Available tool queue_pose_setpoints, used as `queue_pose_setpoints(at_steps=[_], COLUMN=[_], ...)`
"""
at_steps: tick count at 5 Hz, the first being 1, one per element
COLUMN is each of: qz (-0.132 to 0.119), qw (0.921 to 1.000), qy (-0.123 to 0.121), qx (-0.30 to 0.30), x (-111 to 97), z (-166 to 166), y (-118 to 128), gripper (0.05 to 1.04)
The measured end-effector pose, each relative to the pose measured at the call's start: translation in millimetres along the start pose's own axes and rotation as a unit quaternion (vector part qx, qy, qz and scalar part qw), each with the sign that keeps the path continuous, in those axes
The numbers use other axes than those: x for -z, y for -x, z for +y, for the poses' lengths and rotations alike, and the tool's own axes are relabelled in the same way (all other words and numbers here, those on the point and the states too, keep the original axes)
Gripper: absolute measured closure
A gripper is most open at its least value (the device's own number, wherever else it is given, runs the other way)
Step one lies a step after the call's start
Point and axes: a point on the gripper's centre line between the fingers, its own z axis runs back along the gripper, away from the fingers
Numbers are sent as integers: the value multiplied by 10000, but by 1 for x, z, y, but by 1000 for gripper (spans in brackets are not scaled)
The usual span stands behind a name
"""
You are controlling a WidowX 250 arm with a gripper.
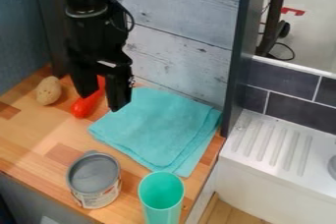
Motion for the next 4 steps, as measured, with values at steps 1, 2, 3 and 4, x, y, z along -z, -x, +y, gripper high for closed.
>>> queue_pose_setpoints(at_steps=[1,2,3,4], qz=[103,208,174,305], qw=[9999,9994,9989,9954], qy=[29,-24,-40,102], qx=[-20,283,442,901], x=[5,5,5,17], z=[0,-20,-47,-80], y=[3,5,9,9], gripper=[84,84,84,84])
